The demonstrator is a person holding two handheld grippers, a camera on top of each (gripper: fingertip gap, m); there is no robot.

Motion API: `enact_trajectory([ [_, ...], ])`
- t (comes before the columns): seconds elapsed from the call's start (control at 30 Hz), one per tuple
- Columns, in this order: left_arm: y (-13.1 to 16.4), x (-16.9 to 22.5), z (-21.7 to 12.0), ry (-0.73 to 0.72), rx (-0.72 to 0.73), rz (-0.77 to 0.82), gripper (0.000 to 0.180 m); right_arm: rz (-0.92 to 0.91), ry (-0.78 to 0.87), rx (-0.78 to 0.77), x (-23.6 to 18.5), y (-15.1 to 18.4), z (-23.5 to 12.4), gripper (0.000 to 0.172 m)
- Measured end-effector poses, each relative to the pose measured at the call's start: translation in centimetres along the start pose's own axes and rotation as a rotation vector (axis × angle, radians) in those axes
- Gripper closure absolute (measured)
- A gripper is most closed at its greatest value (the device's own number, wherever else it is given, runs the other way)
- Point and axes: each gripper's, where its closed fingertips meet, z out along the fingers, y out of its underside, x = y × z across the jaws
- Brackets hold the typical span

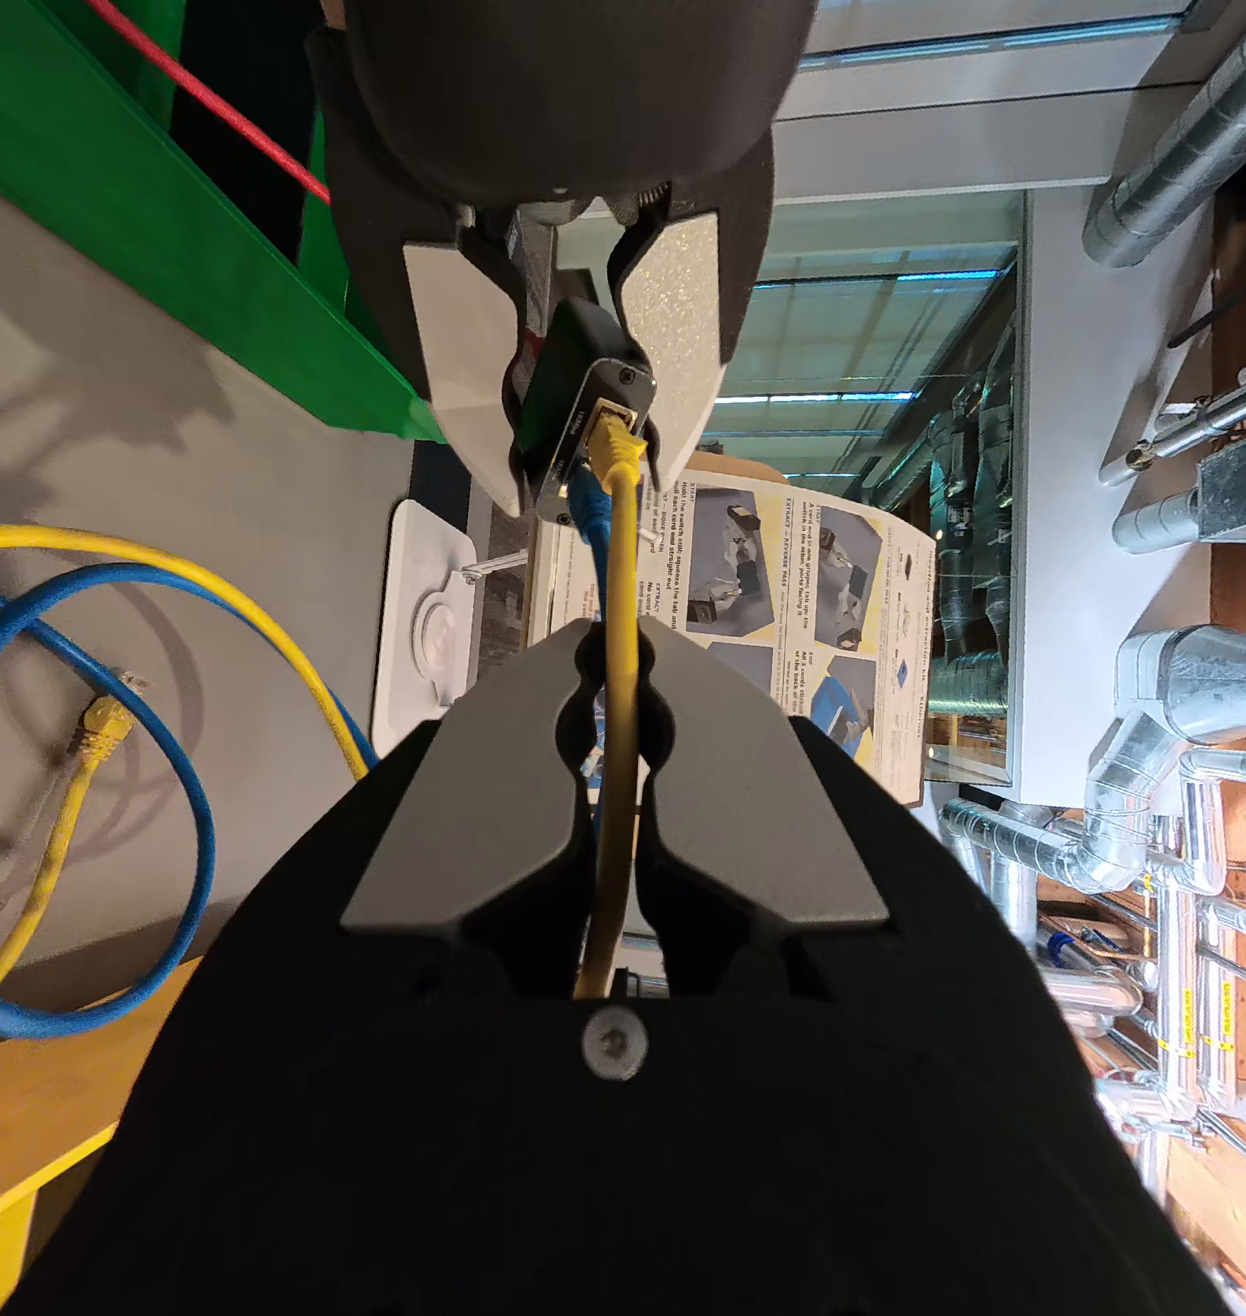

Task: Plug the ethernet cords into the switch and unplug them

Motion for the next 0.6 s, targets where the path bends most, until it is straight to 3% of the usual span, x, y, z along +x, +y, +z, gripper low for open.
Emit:
enact_trajectory([
  [0.27,-0.6,0.0,0.1,0.051,0.017,-0.023,0.125,-0.03,0.01,0.01,0.1,0.6,-0.8,0.165],
  [0.4,-1.3,0.2,-0.6,0.178,0.069,-0.073,0.136,-0.045,0.029,0.029,0.5,0.4,-1.5,0.165],
  [0.6,-1.4,0.7,-1.2,0.245,0.052,-0.031,0.138,-0.058,0.03,-0.002,0.6,0.9,-1.7,0.165],
])
